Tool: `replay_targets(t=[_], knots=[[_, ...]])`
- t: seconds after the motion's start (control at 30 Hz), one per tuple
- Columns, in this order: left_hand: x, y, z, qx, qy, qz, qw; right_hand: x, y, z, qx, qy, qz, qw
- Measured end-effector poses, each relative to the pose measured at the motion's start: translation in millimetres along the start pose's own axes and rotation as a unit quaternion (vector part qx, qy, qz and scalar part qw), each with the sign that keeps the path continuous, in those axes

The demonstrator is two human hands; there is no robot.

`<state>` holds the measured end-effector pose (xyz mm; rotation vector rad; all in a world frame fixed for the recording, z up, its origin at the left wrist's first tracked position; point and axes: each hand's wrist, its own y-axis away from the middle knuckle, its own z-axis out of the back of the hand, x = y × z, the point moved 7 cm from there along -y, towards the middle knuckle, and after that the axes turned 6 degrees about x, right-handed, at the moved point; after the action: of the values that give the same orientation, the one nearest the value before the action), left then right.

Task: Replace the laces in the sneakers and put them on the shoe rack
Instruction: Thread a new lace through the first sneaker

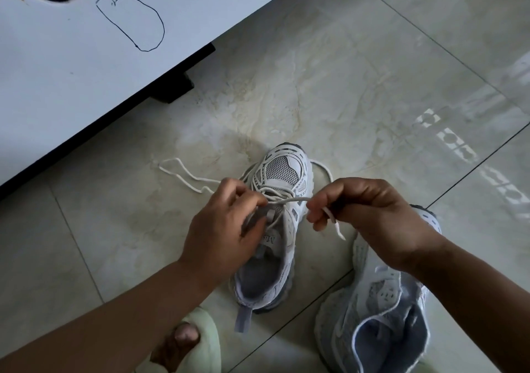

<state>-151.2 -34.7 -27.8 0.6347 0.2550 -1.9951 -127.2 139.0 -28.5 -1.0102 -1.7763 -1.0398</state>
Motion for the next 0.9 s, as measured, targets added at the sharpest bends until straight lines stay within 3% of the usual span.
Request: replay_targets(t=[0.1,0.17,0.23,0.33,0.4,0.53,0.7,0.77,0.9], knots=[[-9,0,0,-0.011,0.004,-0.040,0.999,-4,2,2,-0.003,0.008,-0.014,1.000],[-13,1,-2,-0.010,-0.002,-0.055,0.998,-5,4,9,-0.026,0.121,-0.025,0.992],[-13,1,-3,-0.009,-0.009,-0.058,0.998,-2,5,13,-0.035,0.272,-0.013,0.962],[-11,1,-4,-0.007,-0.008,-0.057,0.998,4,5,9,-0.009,0.341,0.018,0.940],[-11,1,-5,0.000,-0.008,-0.060,0.998,4,5,7,0.011,0.335,0.012,0.942],[-11,1,-9,0.015,-0.015,-0.067,0.998,-4,5,6,0.033,0.204,-0.057,0.977],[-10,2,-10,0.024,-0.004,-0.064,0.998,4,0,3,0.039,0.083,-0.039,0.995],[-12,3,-9,0.027,0.003,-0.070,0.997,4,-1,3,0.047,0.079,-0.037,0.995],[-20,7,-10,0.050,-0.006,-0.101,0.994,2,-3,12,0.021,0.186,-0.037,0.982]])
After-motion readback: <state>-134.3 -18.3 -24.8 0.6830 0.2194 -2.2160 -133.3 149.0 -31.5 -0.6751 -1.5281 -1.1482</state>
